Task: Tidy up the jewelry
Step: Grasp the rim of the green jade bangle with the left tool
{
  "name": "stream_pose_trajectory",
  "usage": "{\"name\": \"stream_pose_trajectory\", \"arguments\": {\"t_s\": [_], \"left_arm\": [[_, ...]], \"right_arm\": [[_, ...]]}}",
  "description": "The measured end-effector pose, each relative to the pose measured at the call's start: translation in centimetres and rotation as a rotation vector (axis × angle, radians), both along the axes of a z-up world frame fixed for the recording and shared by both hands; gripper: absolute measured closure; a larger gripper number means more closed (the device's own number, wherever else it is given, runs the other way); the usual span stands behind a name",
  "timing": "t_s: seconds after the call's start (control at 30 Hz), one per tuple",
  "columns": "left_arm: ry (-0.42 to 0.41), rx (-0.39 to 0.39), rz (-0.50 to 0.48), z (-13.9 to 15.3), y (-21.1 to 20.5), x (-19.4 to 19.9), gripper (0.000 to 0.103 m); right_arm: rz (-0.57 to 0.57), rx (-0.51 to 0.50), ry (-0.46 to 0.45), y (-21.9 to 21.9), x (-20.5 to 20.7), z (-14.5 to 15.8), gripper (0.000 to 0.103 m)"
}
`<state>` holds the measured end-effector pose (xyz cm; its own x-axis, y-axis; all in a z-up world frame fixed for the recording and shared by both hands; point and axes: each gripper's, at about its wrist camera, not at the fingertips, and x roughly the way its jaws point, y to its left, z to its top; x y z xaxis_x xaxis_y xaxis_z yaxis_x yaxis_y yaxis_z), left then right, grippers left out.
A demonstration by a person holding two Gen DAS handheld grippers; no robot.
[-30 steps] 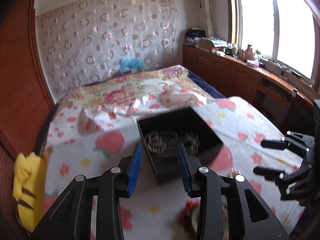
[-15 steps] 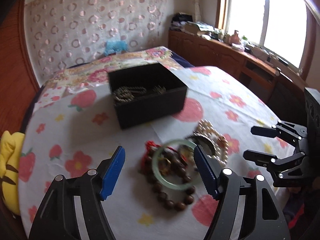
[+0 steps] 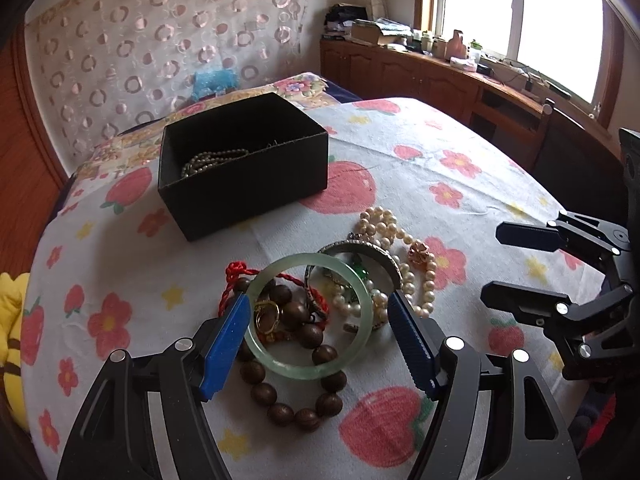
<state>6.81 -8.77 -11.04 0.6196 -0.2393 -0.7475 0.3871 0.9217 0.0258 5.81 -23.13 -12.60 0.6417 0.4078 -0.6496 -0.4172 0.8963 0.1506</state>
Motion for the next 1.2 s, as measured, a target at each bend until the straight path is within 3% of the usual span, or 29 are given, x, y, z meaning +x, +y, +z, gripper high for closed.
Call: {"name": "stream_pose_trajectory", "arguments": {"t_s": [0.37,0.43,0.47,0.93,1.2], "left_arm": [[-0.02,0.047,0.01,-0.3,-0.1,0.1,0.043],[0.0,0.023,0.004,-0.3,0.0,0.0,0.072],[-0.002,0.023,0.021,-0.2,0.3,0.0,0.075],[-0.059,-0.062,0.116,2.4,5.6,-0.7,0.076],[0.04,-0.111,0.153,0.0,7.8,1.6,0.076]], "right_arm": [[0.0,-0.011,0.002,0.1,0.1,-0.2,0.037],[0.001,-0.012,0.005,0.2,0.0,-0.3,0.037],[0.003,-0.015,0.007,0.3,0.1,-0.3,0.037],[0.009,-0.05,0.02,1.0,0.2,-0.5,0.037],[0.009,-0.05,0.021,1.1,0.2,-0.5,0.037]]}}
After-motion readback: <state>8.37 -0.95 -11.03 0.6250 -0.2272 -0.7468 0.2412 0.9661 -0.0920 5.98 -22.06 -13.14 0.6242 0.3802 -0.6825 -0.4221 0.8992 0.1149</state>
